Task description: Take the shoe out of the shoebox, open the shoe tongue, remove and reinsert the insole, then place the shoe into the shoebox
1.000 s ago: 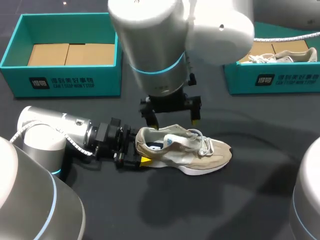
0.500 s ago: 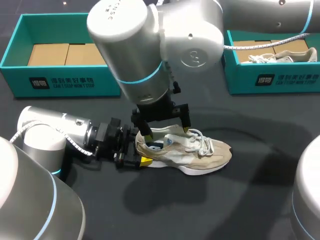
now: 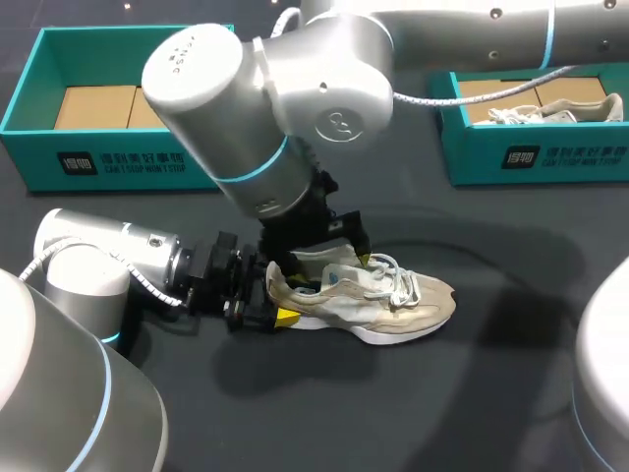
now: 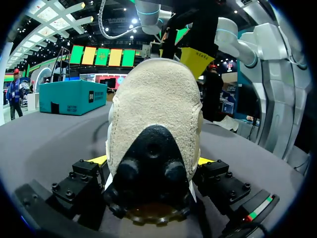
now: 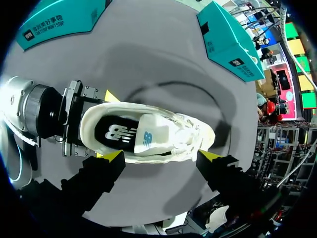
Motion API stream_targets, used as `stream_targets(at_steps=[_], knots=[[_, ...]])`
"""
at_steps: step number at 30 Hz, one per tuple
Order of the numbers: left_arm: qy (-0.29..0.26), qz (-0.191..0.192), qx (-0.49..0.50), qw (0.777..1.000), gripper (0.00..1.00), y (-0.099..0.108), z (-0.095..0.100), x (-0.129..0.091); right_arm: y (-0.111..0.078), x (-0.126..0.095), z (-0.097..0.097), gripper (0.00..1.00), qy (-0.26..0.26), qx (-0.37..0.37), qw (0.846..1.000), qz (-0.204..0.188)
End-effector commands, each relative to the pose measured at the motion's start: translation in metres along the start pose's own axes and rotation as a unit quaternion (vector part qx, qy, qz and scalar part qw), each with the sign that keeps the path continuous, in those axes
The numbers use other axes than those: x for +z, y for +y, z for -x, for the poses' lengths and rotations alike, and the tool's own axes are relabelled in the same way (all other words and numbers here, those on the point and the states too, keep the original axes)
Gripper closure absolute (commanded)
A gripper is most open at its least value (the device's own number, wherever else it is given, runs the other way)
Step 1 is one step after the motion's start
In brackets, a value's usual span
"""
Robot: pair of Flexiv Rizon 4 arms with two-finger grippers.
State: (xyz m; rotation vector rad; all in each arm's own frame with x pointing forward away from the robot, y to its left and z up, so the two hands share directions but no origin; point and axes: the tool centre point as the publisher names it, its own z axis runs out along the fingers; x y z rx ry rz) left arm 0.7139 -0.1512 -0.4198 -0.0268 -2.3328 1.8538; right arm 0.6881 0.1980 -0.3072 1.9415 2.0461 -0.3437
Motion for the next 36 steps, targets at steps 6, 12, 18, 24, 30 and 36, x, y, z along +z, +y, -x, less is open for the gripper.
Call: stream_targets(at_steps=[6,12,18,24,30,36], knots=[[0.000,0.000,0.000,1.000,1.00,0.002,0.002,-0.001,0.003,0.014,-0.005,0.13,-0.075,0.195,0.978,0.000],[0.000,0.000,0.000,1.000,1.00,0.002,0.002,-0.001,0.005,0.021,-0.007,0.11,-0.060,0.216,0.974,0.000],[0.000,0.000,0.000,1.000,1.00,0.002,0.002,-0.001,0.006,0.025,-0.008,0.09,-0.054,0.228,0.972,0.004],[0.000,0.000,0.000,1.000,1.00,0.002,0.002,-0.001,0.007,0.030,-0.005,0.08,-0.055,0.241,0.969,0.009],[0.000,0.000,0.000,1.000,1.00,0.002,0.002,-0.001,0.011,0.037,-0.007,0.07,-0.051,0.248,0.967,0.016],[0.000,0.000,0.000,1.000,1.00,0.002,0.002,-0.001,0.013,0.041,-0.008,0.06,-0.053,0.257,0.965,0.023]])
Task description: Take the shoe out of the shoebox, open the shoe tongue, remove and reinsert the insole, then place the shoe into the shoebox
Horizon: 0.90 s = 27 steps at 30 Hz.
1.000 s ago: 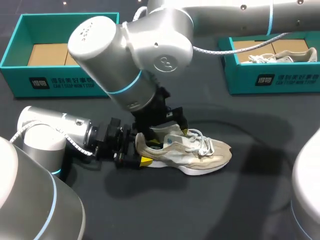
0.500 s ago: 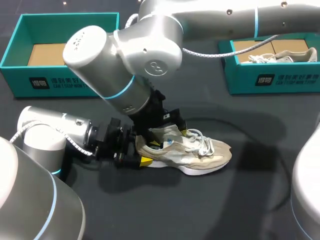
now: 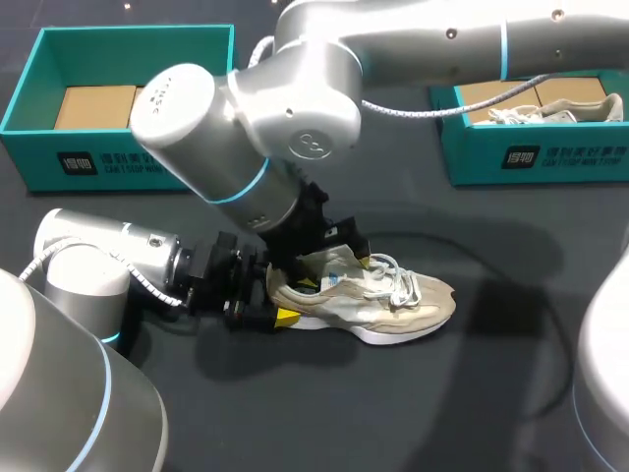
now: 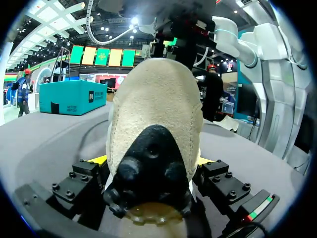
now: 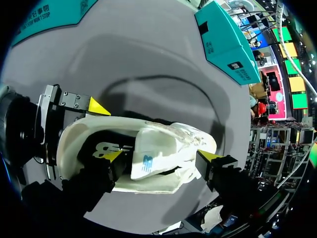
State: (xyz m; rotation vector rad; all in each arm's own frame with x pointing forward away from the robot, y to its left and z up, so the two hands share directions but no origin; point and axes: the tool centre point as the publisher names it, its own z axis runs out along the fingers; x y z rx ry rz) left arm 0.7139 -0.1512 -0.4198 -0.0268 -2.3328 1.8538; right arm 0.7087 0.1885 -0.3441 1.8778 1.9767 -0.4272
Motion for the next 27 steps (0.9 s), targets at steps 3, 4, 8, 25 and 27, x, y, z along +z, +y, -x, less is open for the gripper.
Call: stream_targets(at_steps=[3,4,8,25,27], knots=[[0.000,0.000,0.000,1.000,1.00,0.002,0.002,-0.001,-0.009,0.004,-0.001,0.08,-0.004,0.264,0.964,0.006],[0.000,0.000,0.000,1.000,1.00,0.002,0.002,-0.001,-0.010,0.004,0.001,0.08,-0.005,0.268,0.963,0.006],[0.000,0.000,0.000,1.000,1.00,0.002,0.002,-0.001,-0.016,0.006,0.008,0.08,-0.006,0.287,0.958,0.005],[0.000,0.000,0.000,1.000,1.00,0.002,0.002,-0.001,-0.016,0.005,0.030,0.09,-0.005,0.315,0.949,0.007],[0.000,0.000,0.000,1.000,1.00,0.002,0.002,-0.001,-0.014,0.003,0.032,0.11,-0.005,0.316,0.949,0.009]])
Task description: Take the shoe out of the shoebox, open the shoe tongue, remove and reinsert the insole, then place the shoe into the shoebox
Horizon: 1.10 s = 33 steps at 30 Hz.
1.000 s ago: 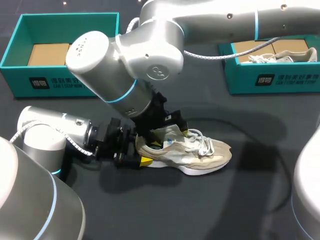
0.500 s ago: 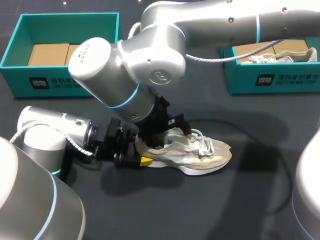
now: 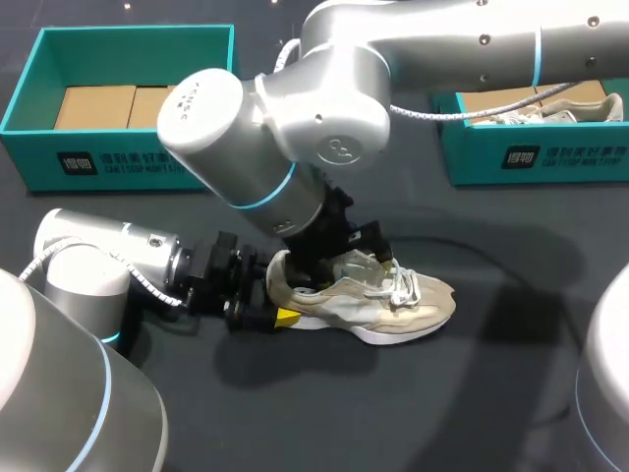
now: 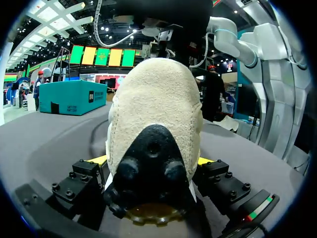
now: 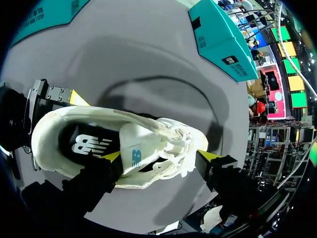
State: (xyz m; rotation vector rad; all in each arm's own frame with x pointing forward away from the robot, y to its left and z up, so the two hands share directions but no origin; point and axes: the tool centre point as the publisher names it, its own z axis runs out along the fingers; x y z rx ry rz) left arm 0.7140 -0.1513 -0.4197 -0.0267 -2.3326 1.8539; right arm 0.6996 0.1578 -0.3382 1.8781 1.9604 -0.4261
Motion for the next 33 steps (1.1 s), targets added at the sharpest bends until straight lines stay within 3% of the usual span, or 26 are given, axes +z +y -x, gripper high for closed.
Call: stream_targets(at_steps=[1,10,12,15,24,33], knots=[[0.000,0.001,0.000,1.000,1.00,0.002,0.002,-0.001,-0.002,-0.006,0.004,0.11,-0.001,0.312,0.950,0.006],[0.000,0.001,0.000,1.000,1.00,0.002,0.002,-0.001,0.000,-0.007,0.011,0.19,0.007,0.315,0.949,-0.008],[0.000,0.001,0.000,1.000,1.00,0.002,0.002,-0.001,-0.001,-0.005,0.010,0.27,0.015,0.316,0.949,-0.015],[0.000,0.001,0.000,1.000,1.00,0.002,0.002,-0.001,-0.002,-0.004,0.007,0.50,0.021,0.314,0.949,-0.021],[0.000,0.001,0.000,1.000,1.00,0.002,0.002,-0.001,-0.002,0.003,-0.014,0.53,0.040,0.293,0.955,-0.033],[0.000,0.001,0.000,1.000,1.00,0.002,0.002,-0.001,-0.003,0.000,-0.007,0.56,0.037,0.298,0.953,-0.031]])
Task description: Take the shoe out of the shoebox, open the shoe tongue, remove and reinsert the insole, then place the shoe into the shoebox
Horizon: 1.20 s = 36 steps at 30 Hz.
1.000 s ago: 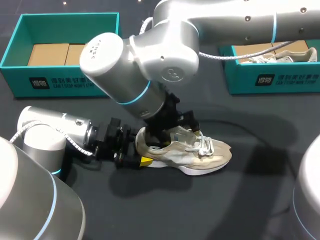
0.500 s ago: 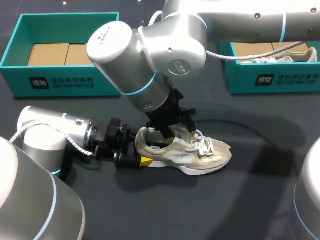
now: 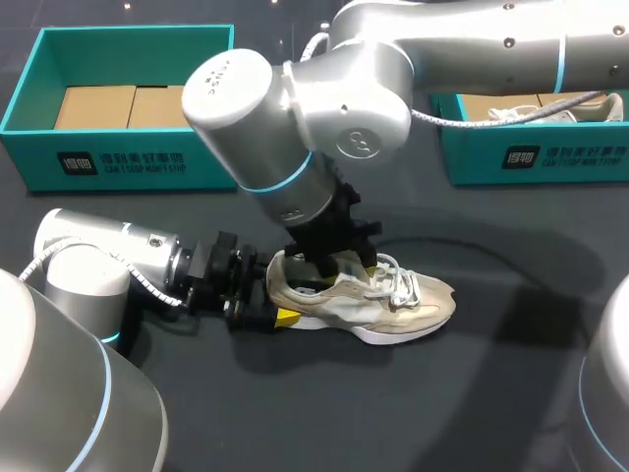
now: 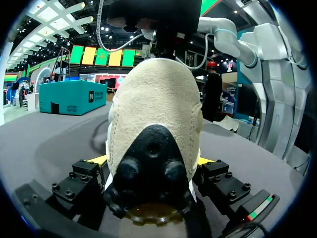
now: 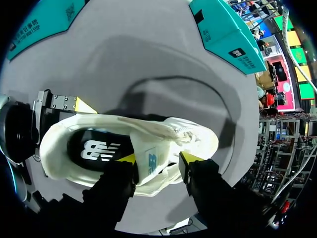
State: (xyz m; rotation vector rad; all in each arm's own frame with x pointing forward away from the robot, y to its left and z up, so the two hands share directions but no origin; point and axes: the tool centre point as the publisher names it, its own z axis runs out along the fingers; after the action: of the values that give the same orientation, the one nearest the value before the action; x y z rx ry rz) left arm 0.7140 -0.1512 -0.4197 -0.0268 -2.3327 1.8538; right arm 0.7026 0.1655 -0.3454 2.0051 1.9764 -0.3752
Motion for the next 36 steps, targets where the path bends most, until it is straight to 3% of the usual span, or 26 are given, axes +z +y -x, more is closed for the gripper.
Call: stream_targets(at_steps=[1,5,9,15,22,27,36], knots=[[0.000,0.001,0.000,1.000,1.00,0.002,0.002,-0.001,-0.006,-0.003,0.006,0.57,-0.003,0.278,0.961,0.004],[0.000,0.001,0.000,1.000,1.00,0.002,0.002,-0.001,-0.005,-0.004,0.014,0.66,-0.004,0.280,0.960,0.000],[0.000,0.001,0.000,1.000,1.00,0.002,0.002,-0.001,-0.003,-0.002,0.016,1.00,0.002,0.276,0.961,-0.008],[0.000,0.001,0.000,1.000,1.00,0.002,0.002,-0.001,-0.001,-0.005,0.026,1.00,0.028,0.260,0.965,-0.013],[0.000,0.001,0.000,1.000,1.00,0.002,0.002,-0.001,-0.006,-0.014,0.050,1.00,0.079,0.254,0.964,-0.017],[0.000,0.001,0.000,1.000,1.00,0.002,0.002,-0.001,-0.006,-0.016,0.067,1.00,0.167,0.212,0.962,-0.031],[0.000,0.001,0.000,1.000,1.00,0.002,0.002,-0.001,-0.006,-0.016,0.067,1.00,0.167,0.212,0.962,-0.031]])
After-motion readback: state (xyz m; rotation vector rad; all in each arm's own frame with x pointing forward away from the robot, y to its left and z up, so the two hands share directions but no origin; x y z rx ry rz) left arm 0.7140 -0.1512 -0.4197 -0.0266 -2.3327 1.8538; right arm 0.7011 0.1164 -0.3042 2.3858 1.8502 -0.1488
